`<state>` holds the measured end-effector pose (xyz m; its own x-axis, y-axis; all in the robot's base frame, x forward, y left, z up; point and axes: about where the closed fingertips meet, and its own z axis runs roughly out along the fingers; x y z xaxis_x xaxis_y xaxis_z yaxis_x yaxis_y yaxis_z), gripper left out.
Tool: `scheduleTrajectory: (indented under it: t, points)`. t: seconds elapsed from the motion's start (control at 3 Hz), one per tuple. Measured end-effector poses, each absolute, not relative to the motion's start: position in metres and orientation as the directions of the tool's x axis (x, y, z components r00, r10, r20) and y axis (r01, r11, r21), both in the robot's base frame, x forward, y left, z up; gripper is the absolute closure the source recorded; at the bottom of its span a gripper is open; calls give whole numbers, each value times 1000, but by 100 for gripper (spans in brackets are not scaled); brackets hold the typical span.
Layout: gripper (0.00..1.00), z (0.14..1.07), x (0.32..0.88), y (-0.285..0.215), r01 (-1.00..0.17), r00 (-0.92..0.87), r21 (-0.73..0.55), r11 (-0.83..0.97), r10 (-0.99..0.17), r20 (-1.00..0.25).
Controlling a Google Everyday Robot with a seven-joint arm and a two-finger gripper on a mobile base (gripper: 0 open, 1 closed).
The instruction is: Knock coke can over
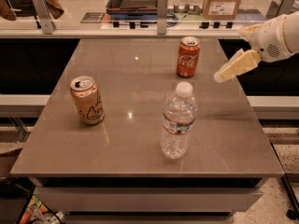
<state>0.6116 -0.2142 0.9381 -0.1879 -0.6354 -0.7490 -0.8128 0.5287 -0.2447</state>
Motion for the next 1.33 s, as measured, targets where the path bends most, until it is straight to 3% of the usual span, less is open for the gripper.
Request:
scheduleTrajectory:
  t: [1.33]
  points:
    - [0, 910, 691, -182, -826, -60, -169, 538, -383, -922]
